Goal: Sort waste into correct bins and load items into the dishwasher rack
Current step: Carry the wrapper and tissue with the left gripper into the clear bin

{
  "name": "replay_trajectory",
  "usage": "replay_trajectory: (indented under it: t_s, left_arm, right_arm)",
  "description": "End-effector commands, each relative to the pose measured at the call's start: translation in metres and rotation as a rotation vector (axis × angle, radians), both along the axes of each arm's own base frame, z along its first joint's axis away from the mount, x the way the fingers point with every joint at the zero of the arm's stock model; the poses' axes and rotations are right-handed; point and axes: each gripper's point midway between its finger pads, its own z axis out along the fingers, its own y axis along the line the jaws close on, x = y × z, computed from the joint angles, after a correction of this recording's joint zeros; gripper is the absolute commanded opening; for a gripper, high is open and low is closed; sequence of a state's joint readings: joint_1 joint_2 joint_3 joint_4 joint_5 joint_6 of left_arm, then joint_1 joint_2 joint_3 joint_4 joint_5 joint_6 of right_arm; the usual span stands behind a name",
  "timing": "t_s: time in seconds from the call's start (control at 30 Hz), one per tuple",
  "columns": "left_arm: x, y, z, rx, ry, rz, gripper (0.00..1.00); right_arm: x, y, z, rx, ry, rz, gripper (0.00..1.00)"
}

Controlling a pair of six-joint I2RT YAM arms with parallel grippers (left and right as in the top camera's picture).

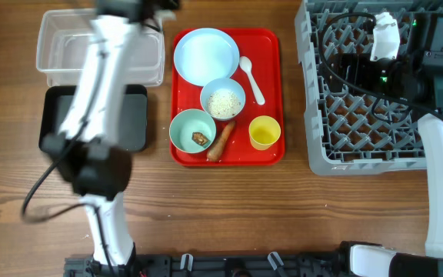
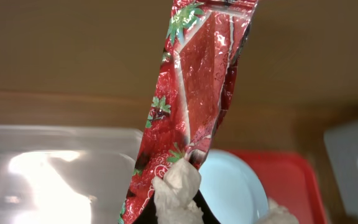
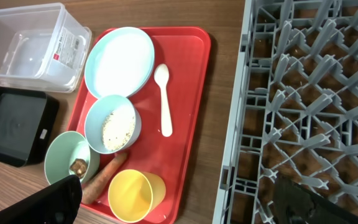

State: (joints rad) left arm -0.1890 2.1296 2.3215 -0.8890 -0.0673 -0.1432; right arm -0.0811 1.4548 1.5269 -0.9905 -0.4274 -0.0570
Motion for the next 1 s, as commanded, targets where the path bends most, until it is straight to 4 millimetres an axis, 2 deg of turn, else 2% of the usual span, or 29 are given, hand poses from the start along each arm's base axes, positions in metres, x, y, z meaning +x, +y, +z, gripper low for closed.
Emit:
replay_trajectory:
  t_s: [0.0, 0.07, 0.1, 0.13, 0.2, 0.23, 0.27, 0.33, 0.37, 0.4, 0.57, 0.63, 0.7, 0.73, 0.87, 0.97]
  left_arm:
    - [0.008, 0.082, -0.023, 0.038, 0.056, 0.189, 0.04]
    - [0.015, 0.114, -0.057, 0.041, 0.12, 0.24, 0.04]
    - [0.017, 0.122, -0.072, 0.043, 0.147, 0.254, 0.04]
    - [0.017, 0.131, -0.095, 0.048, 0.199, 0.268, 0.04]
    - [0.013, 0.134, -0.122, 0.056, 0.271, 0.271, 0.08]
    - [0.01, 0.134, -0.129, 0.059, 0.297, 0.271, 0.18]
    - [0.008, 0.133, -0.133, 0.06, 0.312, 0.269, 0.36]
    - [0.008, 0.131, -0.132, 0.062, 0.31, 0.266, 0.72]
    - [0.011, 0.131, -0.125, 0.061, 0.286, 0.264, 0.98]
    - [0.012, 0.131, -0.12, 0.059, 0.272, 0.265, 1.0]
    - [0.01, 0.126, -0.062, 0.045, 0.148, 0.258, 1.0]
    - [-0.001, 0.108, -0.042, 0.021, 0.138, 0.207, 1.0]
    - [-0.02, 0.067, -0.037, -0.01, 0.185, 0.021, 0.98]
    - [-0.033, 0.045, -0.041, -0.013, 0.231, -0.07, 0.96]
    - [-0.084, -0.02, -0.073, 0.015, 0.443, -0.21, 0.88]
    - [-0.115, -0.078, -0.091, 0.051, 0.534, -0.334, 0.88]
  right_arm:
    - [0.003, 0.005, 0.004, 0.02, -0.008, 0.015, 1.0]
    - [0.004, 0.005, 0.004, 0.02, -0.008, 0.015, 1.0]
    - [0.004, 0.005, 0.004, 0.021, -0.008, 0.014, 1.0]
    - [0.003, 0.005, 0.004, 0.021, -0.007, 0.013, 1.0]
    - [0.003, 0.005, 0.003, 0.019, -0.005, 0.012, 1.0]
    - [0.003, 0.005, 0.003, 0.019, -0.005, 0.011, 0.99]
    - [0.003, 0.005, 0.003, 0.018, -0.005, 0.012, 1.0]
    - [0.003, 0.005, 0.003, 0.018, -0.005, 0.012, 1.0]
    - [0.003, 0.005, 0.003, 0.018, -0.006, 0.012, 0.99]
    - [0.003, 0.005, 0.003, 0.018, -0.005, 0.012, 1.0]
    - [0.003, 0.005, 0.003, 0.018, -0.007, 0.012, 1.0]
    - [0.004, 0.005, 0.004, 0.017, -0.008, 0.012, 1.0]
    - [0.004, 0.004, 0.004, 0.016, -0.009, 0.013, 1.0]
    - [0.004, 0.005, 0.004, 0.017, -0.009, 0.013, 1.0]
    - [0.004, 0.004, 0.004, 0.016, -0.011, 0.013, 1.0]
    - [0.005, 0.004, 0.005, 0.016, -0.015, 0.013, 1.0]
